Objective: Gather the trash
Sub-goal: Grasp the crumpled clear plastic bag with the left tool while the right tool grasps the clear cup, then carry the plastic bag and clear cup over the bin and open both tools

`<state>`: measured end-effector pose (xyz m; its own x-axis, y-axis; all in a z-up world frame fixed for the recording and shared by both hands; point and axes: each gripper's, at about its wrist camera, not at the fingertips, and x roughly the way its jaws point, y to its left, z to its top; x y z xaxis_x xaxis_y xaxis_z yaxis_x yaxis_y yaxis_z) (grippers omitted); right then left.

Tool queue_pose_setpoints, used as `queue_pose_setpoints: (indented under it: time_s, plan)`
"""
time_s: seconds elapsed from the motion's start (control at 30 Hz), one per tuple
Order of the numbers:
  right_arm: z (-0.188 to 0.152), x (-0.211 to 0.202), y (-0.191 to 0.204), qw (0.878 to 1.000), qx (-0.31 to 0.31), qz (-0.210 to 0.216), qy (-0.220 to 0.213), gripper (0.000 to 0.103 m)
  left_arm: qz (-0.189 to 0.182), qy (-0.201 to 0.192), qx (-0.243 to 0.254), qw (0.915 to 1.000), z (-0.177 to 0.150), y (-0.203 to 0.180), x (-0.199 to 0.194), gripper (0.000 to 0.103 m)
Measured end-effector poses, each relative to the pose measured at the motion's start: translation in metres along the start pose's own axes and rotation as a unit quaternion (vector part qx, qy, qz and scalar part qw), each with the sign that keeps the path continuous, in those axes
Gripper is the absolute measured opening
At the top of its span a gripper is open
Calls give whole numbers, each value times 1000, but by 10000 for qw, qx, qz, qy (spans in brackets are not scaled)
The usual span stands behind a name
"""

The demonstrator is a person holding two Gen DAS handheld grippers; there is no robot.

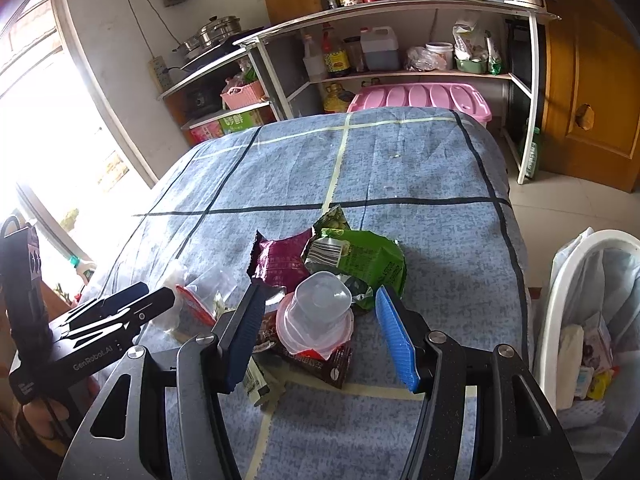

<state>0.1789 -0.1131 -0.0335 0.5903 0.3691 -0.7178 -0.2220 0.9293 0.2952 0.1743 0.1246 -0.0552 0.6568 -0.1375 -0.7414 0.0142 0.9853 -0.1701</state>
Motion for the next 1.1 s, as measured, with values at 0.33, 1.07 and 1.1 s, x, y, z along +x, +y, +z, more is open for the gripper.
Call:
queue_pose_setpoints:
  time_s: [0.33, 1.07, 1.1]
  plan:
    - [-3, 3, 4, 10000, -94, 7, 13, 36, -71, 105, -79, 9999, -1, 4, 8, 46]
    - [-8, -5, 7, 9999, -129, 53, -74, 32, -82, 115, -108, 9998, -3, 5, 3, 28]
    - [-8, -6, 7, 9999, -122, 61, -86, 32, -87, 102, -102, 9999, -3, 4, 1, 28]
